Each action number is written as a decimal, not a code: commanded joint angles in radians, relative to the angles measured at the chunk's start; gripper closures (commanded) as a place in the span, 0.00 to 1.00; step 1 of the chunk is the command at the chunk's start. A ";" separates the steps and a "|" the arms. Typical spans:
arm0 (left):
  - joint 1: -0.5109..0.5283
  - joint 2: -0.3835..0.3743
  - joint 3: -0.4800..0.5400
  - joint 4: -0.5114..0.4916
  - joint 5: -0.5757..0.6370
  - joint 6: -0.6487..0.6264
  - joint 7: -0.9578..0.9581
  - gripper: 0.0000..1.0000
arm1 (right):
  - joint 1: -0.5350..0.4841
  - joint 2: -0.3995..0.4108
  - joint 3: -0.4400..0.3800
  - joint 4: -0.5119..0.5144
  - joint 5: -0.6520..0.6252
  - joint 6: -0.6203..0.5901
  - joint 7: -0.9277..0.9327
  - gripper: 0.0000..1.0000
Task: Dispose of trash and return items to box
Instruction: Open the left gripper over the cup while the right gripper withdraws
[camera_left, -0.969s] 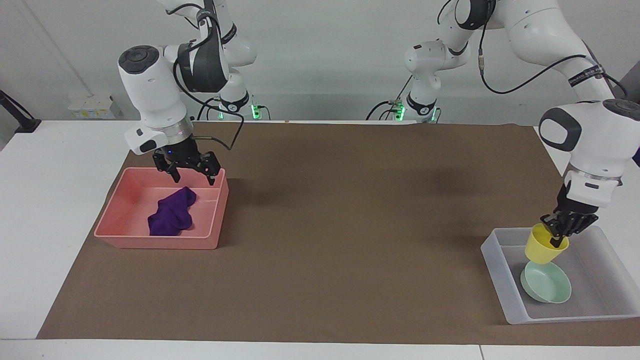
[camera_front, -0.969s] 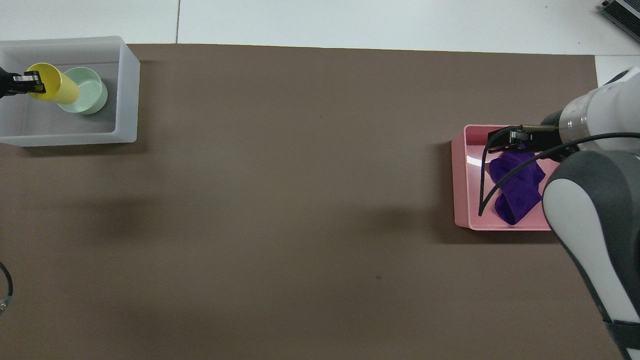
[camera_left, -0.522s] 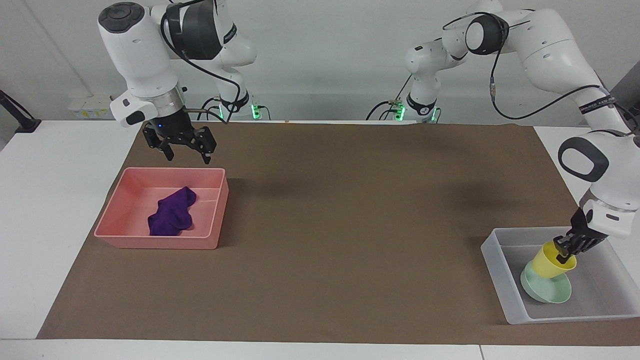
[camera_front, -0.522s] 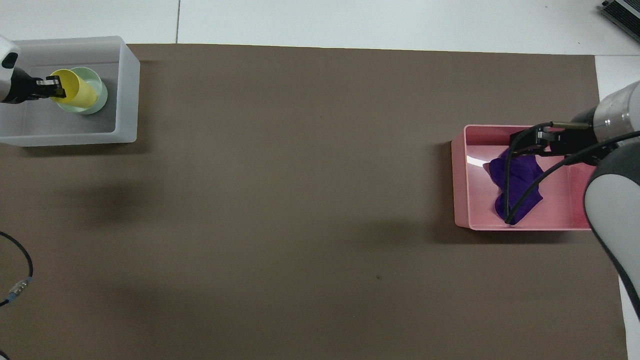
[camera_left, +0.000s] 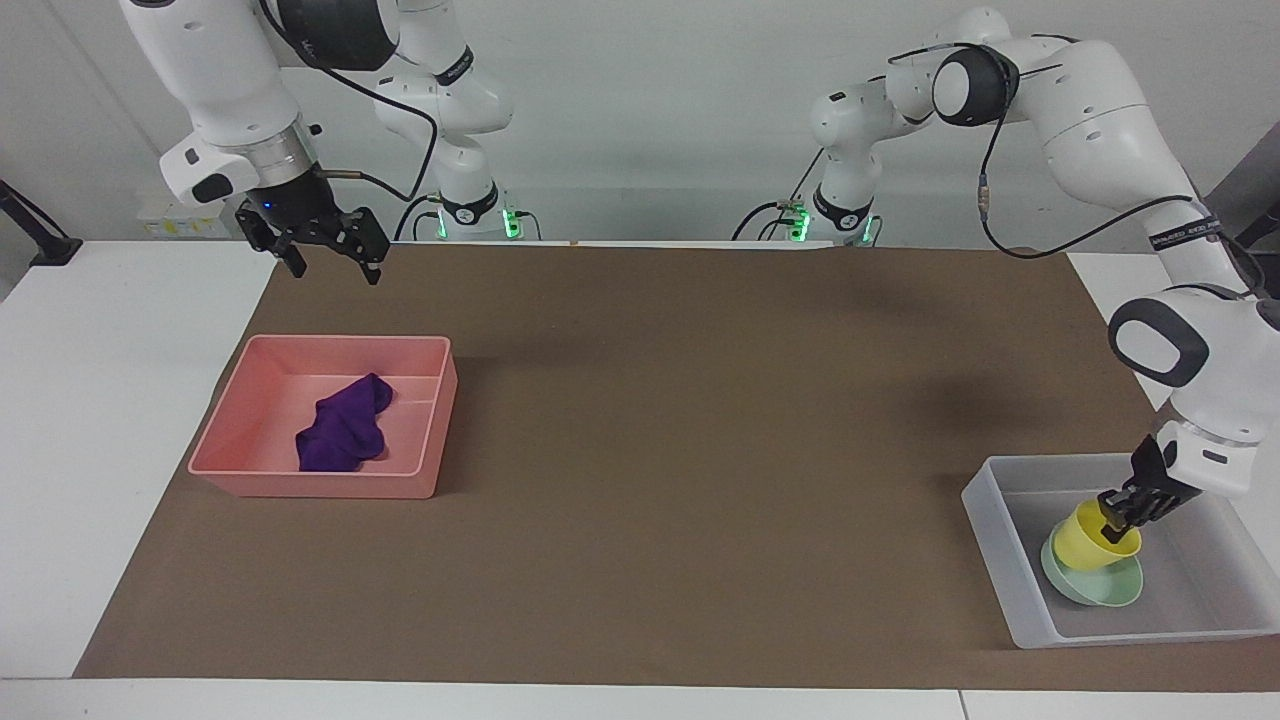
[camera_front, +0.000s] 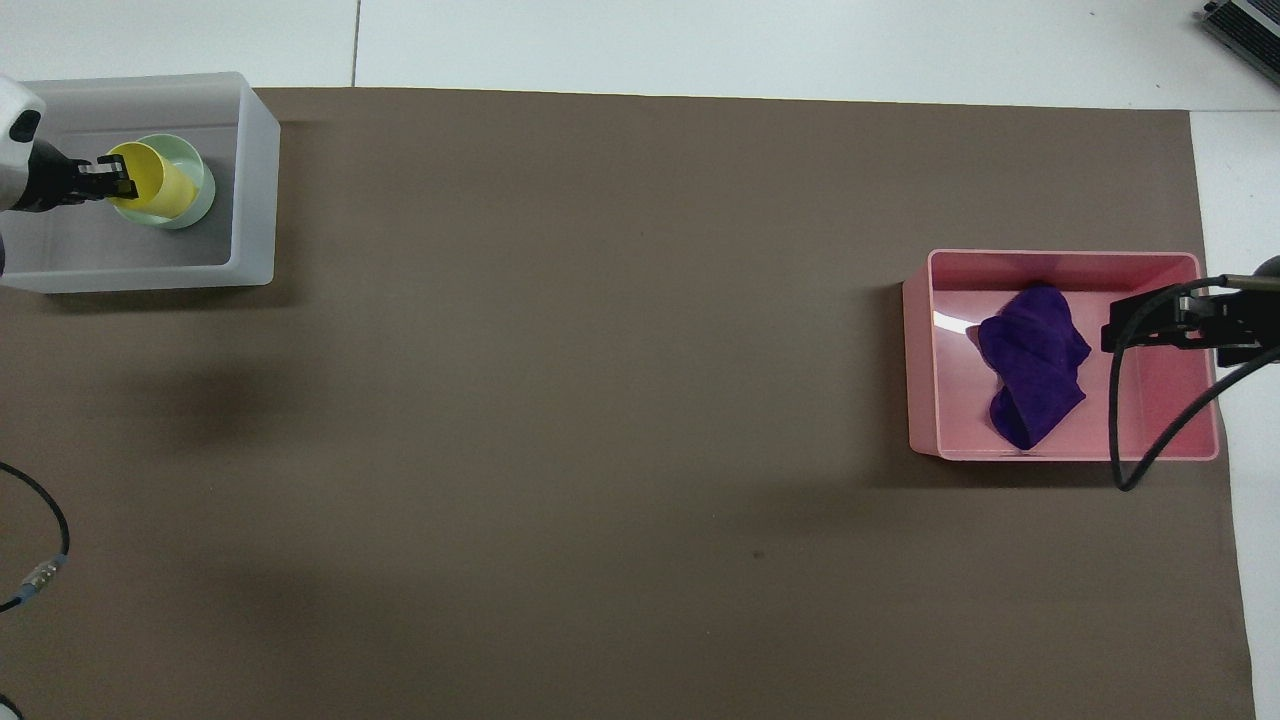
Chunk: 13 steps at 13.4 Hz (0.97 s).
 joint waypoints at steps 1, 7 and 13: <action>0.009 -0.013 -0.002 -0.017 -0.008 0.015 0.016 0.76 | -0.011 -0.022 0.007 -0.029 0.006 0.002 -0.017 0.00; -0.006 -0.085 -0.001 -0.026 0.003 -0.033 0.077 0.29 | -0.013 -0.013 0.010 0.014 -0.005 -0.009 -0.077 0.00; -0.099 -0.414 -0.001 -0.318 0.009 -0.059 0.143 0.00 | -0.028 -0.022 0.007 -0.005 -0.003 0.002 -0.097 0.00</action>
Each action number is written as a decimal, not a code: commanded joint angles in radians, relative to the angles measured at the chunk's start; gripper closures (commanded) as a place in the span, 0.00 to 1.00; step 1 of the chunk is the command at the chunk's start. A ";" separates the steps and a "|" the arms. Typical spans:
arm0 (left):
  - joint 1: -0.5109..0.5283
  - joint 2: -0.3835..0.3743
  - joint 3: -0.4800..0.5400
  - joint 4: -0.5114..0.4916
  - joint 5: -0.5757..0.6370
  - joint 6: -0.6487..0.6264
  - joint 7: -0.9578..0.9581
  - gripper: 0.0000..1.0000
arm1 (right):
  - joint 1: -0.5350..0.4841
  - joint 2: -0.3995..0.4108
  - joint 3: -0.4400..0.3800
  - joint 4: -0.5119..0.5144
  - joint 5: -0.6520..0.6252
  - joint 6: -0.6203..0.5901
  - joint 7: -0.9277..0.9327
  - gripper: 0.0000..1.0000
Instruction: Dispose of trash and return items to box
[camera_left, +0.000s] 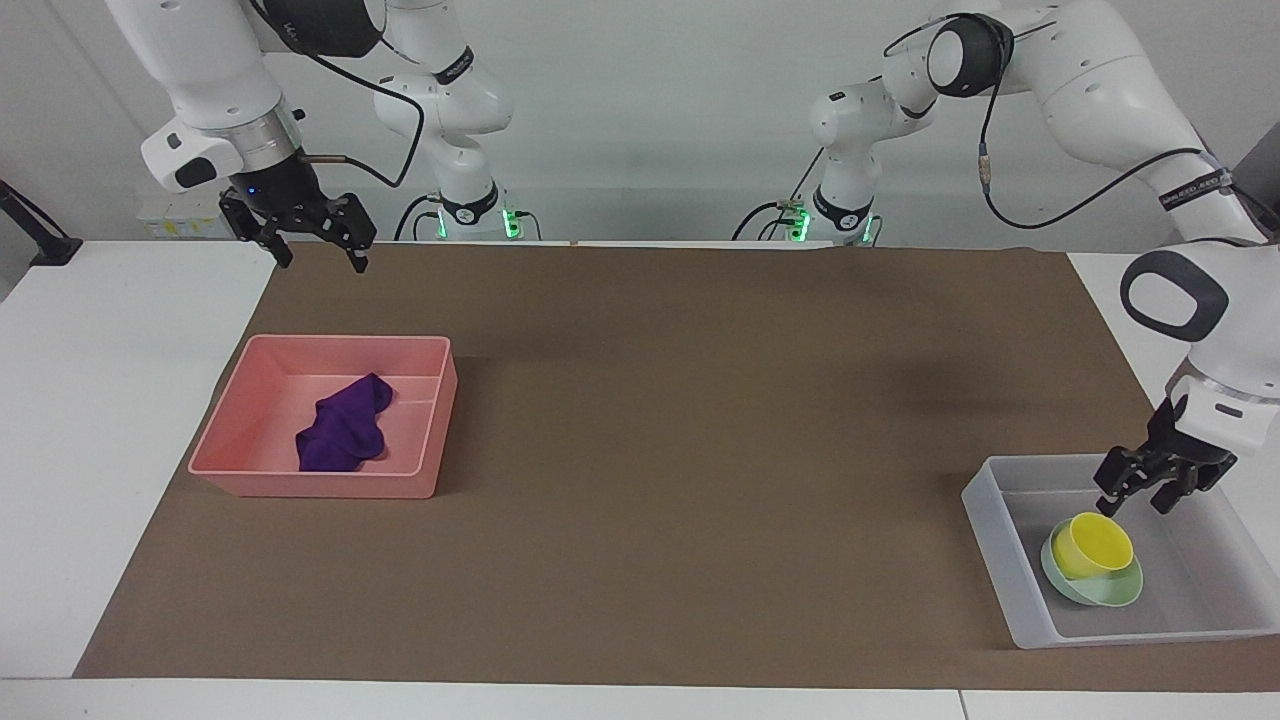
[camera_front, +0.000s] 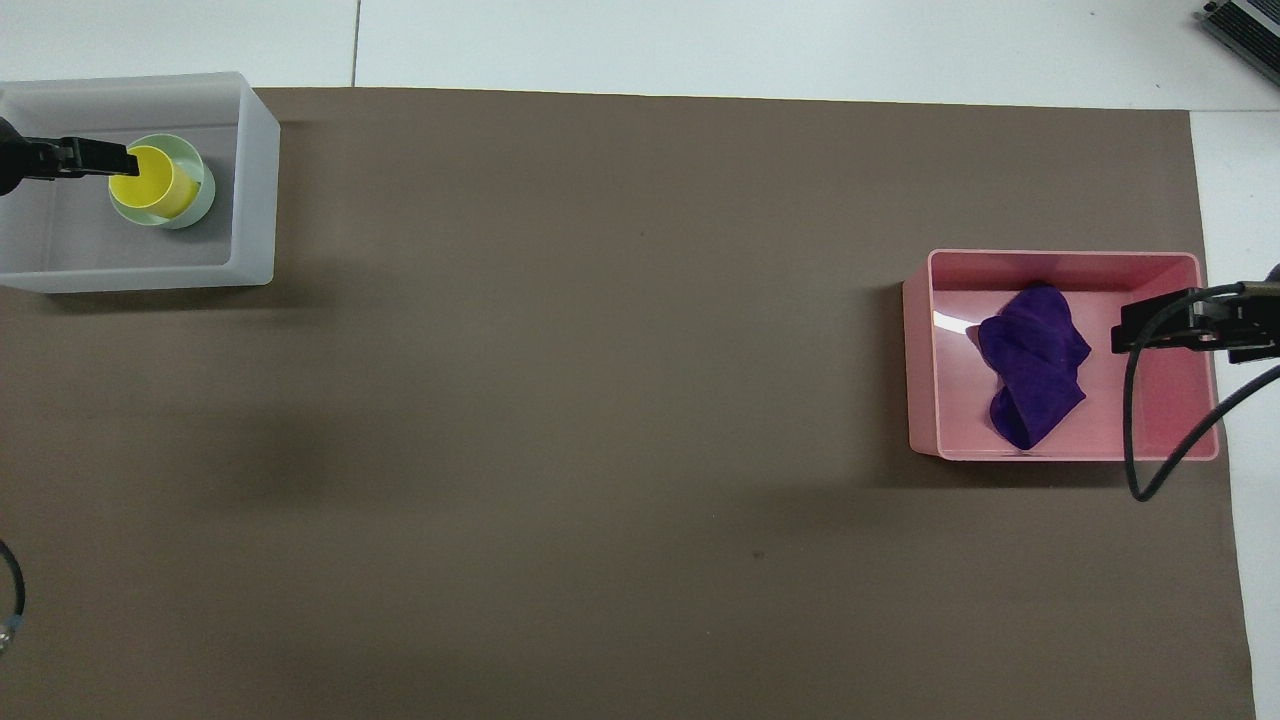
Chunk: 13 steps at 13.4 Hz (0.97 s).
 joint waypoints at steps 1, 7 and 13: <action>-0.055 -0.194 0.014 -0.218 0.008 -0.002 0.012 0.00 | -0.018 -0.018 0.005 -0.022 -0.003 0.003 -0.055 0.00; -0.135 -0.423 0.007 -0.335 0.024 -0.196 -0.040 0.00 | -0.018 -0.027 0.005 -0.042 -0.004 0.023 -0.048 0.00; -0.178 -0.379 0.001 -0.116 0.100 -0.409 -0.106 0.00 | -0.023 -0.027 0.005 -0.043 -0.007 0.022 -0.045 0.00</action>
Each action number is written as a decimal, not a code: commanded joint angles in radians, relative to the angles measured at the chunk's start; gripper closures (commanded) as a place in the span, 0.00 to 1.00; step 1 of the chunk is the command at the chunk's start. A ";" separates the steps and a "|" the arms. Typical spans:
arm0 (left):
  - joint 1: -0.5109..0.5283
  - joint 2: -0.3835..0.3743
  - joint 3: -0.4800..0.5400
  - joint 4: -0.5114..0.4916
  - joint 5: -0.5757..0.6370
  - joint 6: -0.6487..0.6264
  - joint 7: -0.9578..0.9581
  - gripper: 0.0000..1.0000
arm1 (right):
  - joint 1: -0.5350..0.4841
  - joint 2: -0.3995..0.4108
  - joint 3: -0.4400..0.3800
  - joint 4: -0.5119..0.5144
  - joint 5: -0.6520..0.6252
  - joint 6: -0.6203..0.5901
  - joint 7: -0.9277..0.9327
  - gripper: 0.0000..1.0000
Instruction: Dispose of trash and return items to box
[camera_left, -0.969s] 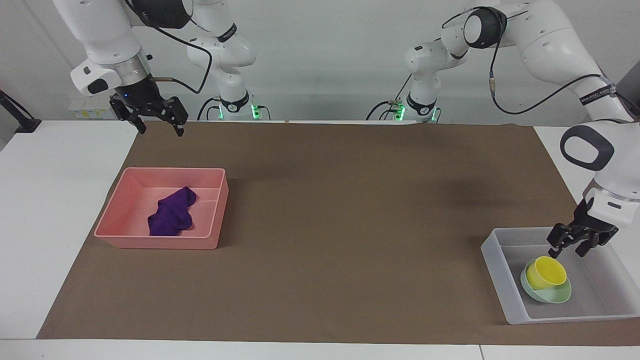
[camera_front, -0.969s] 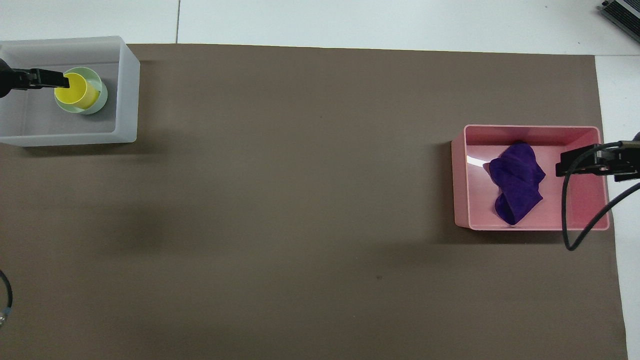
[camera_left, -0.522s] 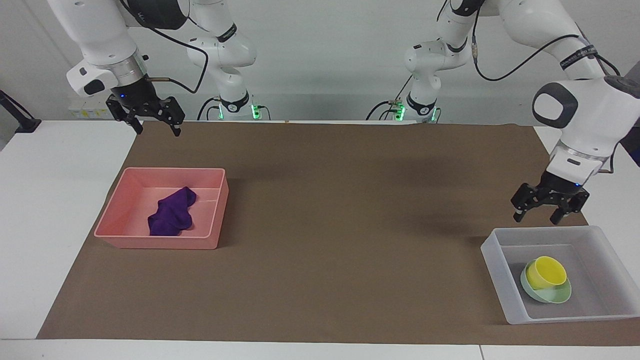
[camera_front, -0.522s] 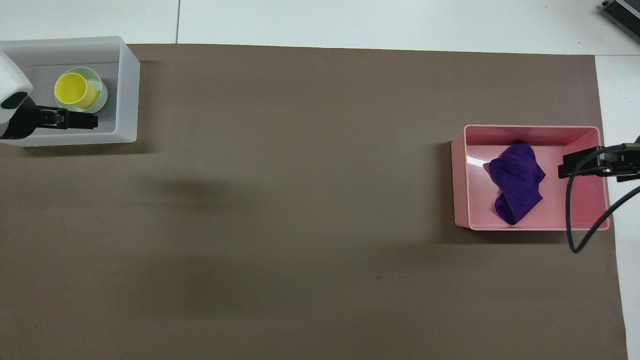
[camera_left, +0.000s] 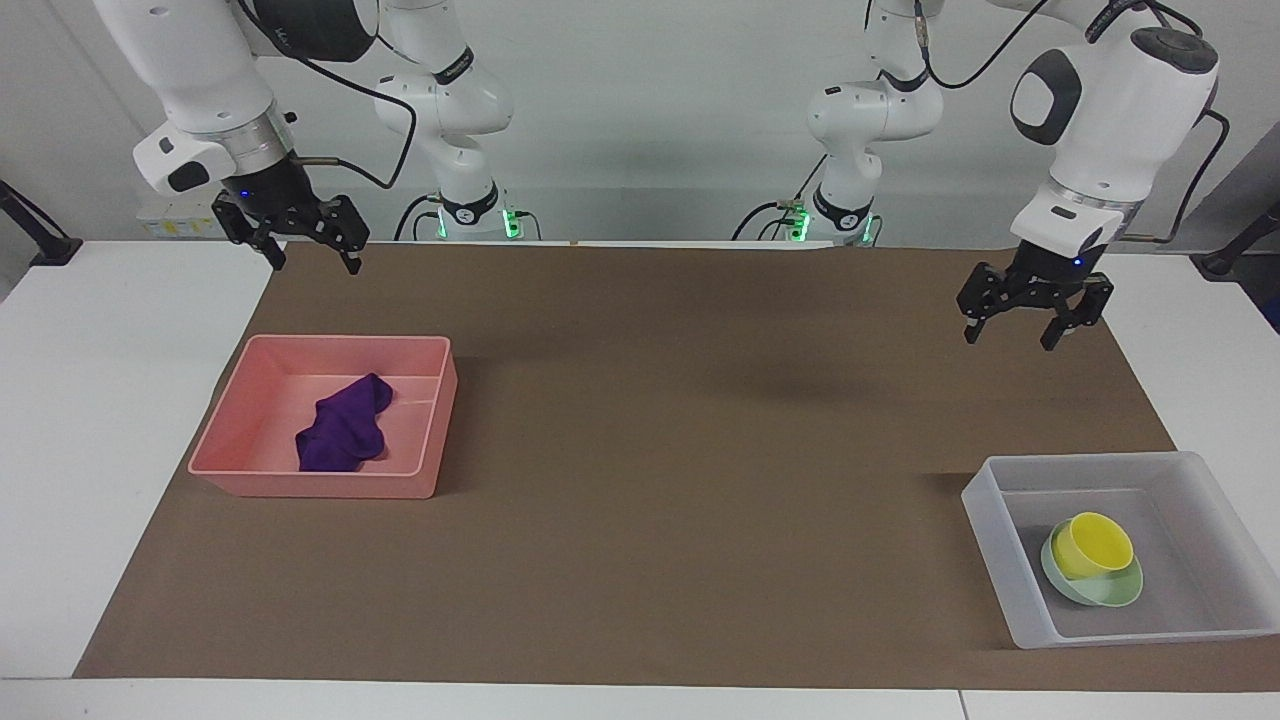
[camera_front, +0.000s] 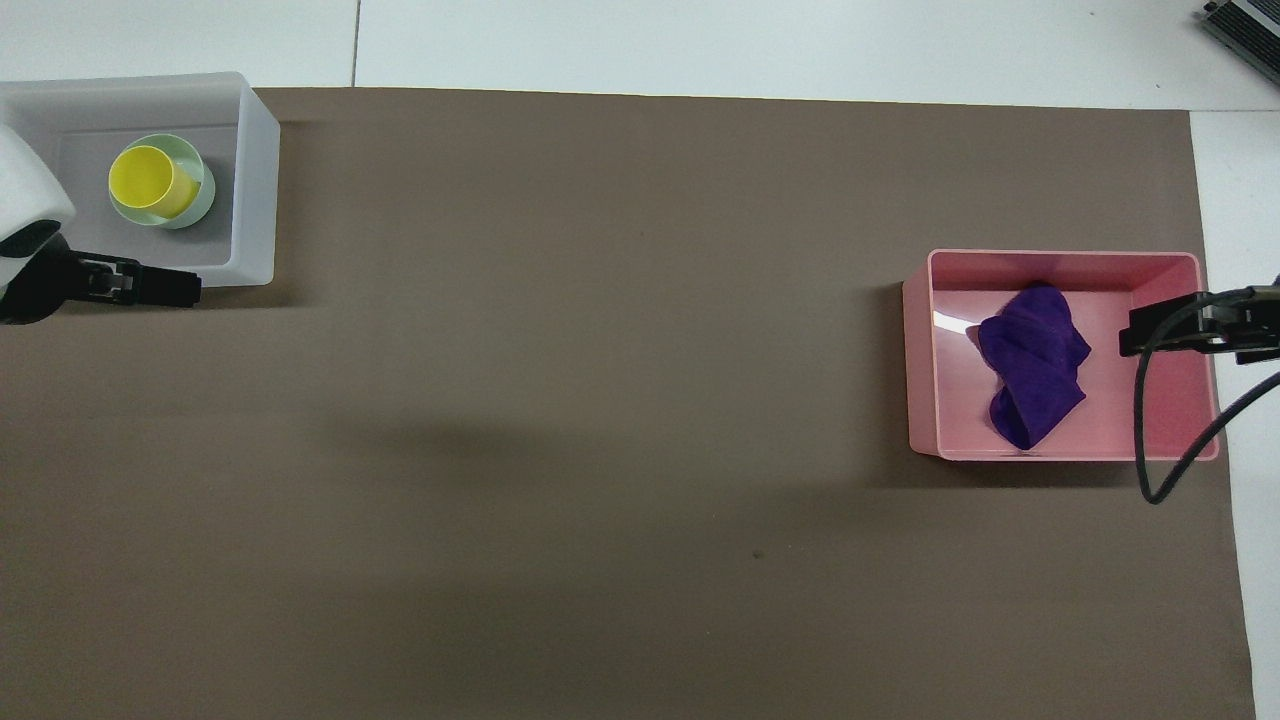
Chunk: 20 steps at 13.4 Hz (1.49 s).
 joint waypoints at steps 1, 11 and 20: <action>-0.009 0.041 0.007 0.130 0.017 -0.118 -0.015 0.00 | -0.011 -0.027 0.006 -0.034 -0.002 0.018 -0.019 0.00; -0.059 0.021 0.032 0.230 0.017 -0.288 -0.007 0.00 | -0.011 -0.027 0.006 -0.031 0.000 0.011 -0.022 0.00; -0.105 0.013 0.089 0.219 0.023 -0.391 -0.017 0.00 | -0.011 -0.027 0.007 -0.031 0.004 0.011 -0.022 0.00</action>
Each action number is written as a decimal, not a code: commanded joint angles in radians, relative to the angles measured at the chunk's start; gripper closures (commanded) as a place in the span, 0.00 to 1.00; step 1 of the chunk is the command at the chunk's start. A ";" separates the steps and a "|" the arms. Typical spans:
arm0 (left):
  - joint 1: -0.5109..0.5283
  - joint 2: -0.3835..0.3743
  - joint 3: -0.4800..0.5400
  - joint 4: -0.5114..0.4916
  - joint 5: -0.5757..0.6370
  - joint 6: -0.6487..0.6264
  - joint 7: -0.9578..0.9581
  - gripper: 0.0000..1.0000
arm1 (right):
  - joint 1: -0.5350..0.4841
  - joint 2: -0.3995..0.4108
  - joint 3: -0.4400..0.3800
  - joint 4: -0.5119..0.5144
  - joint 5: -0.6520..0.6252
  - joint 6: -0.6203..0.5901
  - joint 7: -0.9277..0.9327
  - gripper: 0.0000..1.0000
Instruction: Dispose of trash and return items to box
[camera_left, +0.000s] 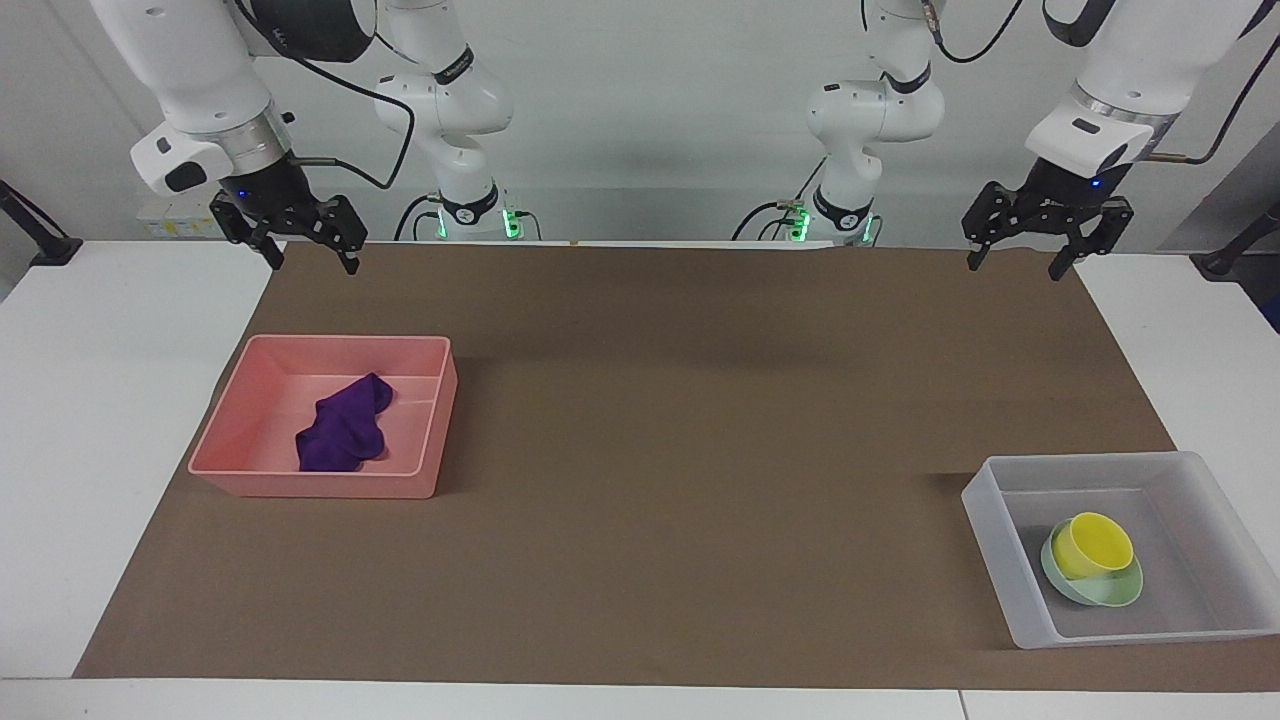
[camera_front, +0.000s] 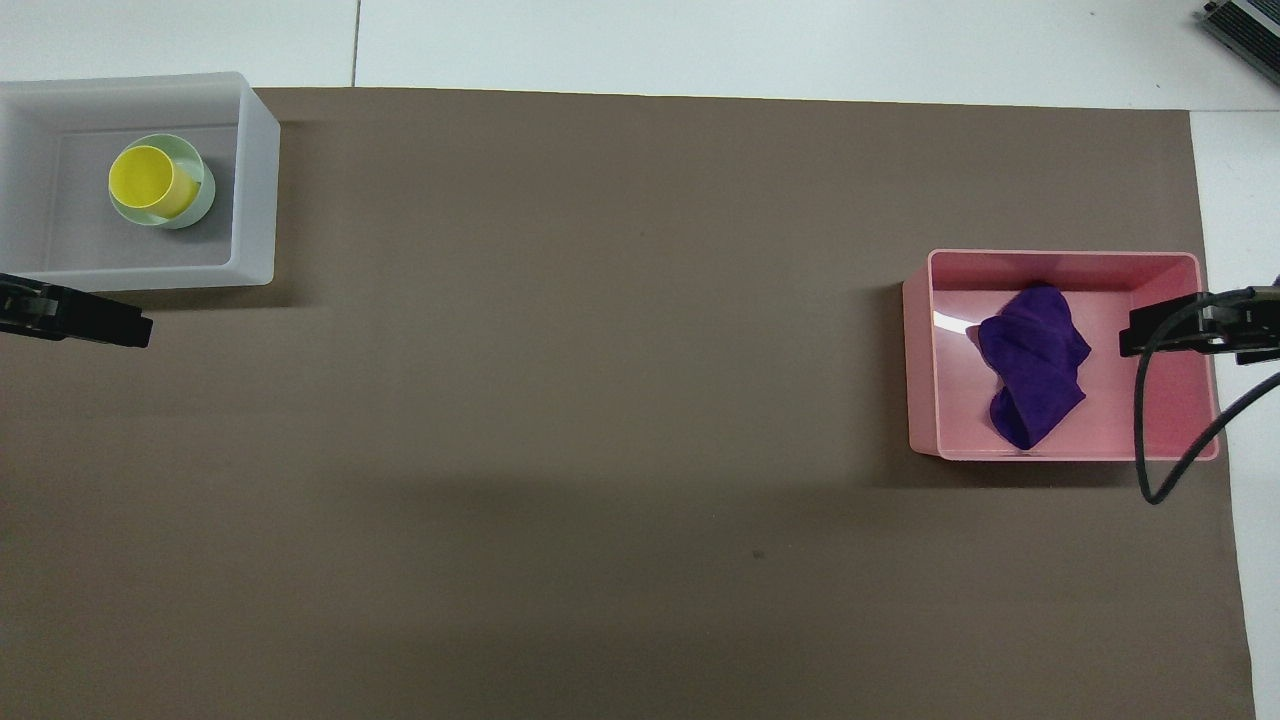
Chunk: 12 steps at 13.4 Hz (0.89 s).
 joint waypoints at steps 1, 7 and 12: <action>-0.013 -0.003 0.012 -0.001 0.021 -0.030 -0.019 0.00 | -0.011 -0.026 0.005 -0.030 0.004 0.012 -0.022 0.00; -0.009 -0.020 0.014 -0.033 0.022 -0.023 -0.019 0.00 | -0.011 -0.026 0.007 -0.030 0.004 0.012 -0.022 0.00; -0.003 -0.023 0.014 -0.033 0.022 -0.033 -0.019 0.00 | -0.011 -0.026 0.007 -0.030 0.004 0.012 -0.022 0.00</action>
